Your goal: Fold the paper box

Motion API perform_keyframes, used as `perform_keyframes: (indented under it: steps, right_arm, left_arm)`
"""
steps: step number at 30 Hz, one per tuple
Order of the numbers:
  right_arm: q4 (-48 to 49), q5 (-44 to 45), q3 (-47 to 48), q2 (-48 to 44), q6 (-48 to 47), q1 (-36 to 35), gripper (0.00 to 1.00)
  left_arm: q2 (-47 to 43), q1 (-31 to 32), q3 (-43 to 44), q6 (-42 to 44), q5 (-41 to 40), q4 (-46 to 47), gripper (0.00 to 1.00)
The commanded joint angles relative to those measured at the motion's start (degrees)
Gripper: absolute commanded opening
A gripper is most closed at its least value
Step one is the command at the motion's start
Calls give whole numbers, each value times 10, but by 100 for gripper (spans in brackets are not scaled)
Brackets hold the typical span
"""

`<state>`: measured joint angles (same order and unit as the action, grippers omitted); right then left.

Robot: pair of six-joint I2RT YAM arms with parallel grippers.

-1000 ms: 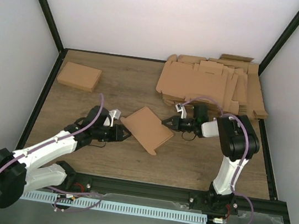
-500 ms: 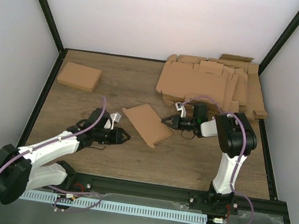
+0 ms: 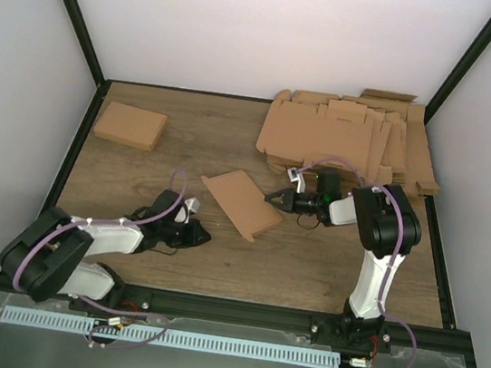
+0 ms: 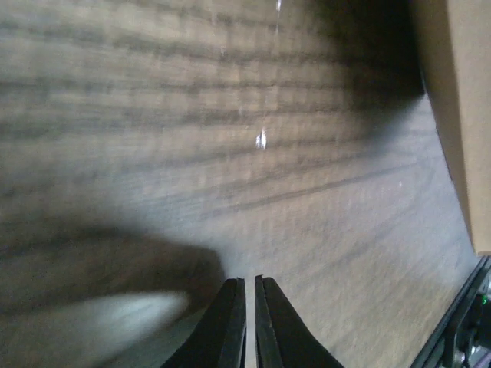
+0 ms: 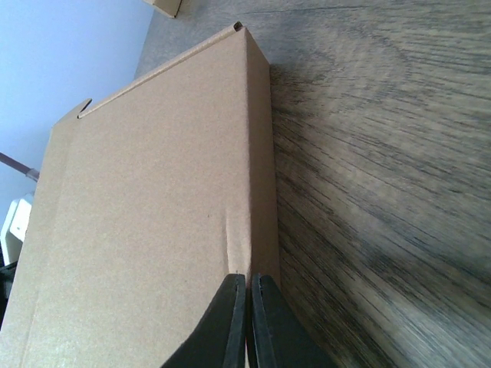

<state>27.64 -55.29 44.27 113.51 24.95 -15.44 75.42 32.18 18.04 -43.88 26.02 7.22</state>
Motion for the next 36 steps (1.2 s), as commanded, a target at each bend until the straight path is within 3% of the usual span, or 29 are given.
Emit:
perform_keyframes:
  steps: [1,10,16,28,36]
  right_arm:
    - [-69,84,-9,35,-7,1,2]
    - [-65,76,-14,26,-8,1,3]
    - [-83,79,-7,21,-20,-8,5]
    - [-204,203,42,-40,-85,-70,16]
    - [-216,198,75,-41,-94,-91,19]
  left_arm:
    - [63,-1,13,-12,8,155,4]
    - [144,-2,67,-26,-19,233,4]
    - [205,-1,122,-22,37,295,4]
    - [201,22,165,5,46,234,4]
    - [218,34,171,18,47,200,4]
